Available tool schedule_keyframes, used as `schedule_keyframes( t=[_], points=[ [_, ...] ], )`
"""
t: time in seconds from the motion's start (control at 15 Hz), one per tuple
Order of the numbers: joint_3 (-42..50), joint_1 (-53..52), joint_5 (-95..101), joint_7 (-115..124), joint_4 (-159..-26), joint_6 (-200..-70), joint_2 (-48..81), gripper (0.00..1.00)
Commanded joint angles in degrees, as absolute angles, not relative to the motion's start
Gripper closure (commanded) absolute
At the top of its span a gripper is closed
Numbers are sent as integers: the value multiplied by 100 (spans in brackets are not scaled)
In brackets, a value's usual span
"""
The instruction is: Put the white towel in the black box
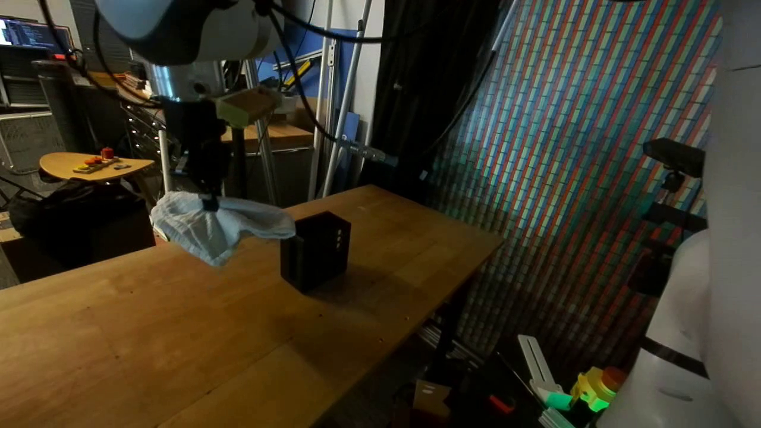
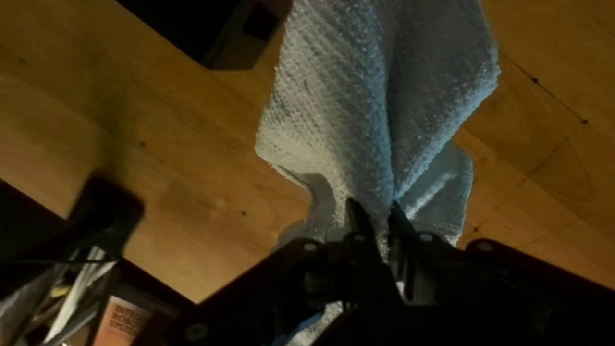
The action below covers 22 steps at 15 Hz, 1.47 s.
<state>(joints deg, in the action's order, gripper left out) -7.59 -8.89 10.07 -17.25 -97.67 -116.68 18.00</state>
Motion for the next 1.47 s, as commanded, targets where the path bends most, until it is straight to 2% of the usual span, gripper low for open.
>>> schedule_keyframes(
  t=[0.0,0.4,0.8,1.4],
  points=[
    [-511,-748,1256,-1296,-9575,-11121,1391,90],
    [-131,-209,1288,-1553,-9739,-10916,1116,90],
    [97,245,1231,-1966,-9747,-10994,1371,90],
    [-83,230,1126,-2198,-9815,-10898,1693,90]
  ],
)
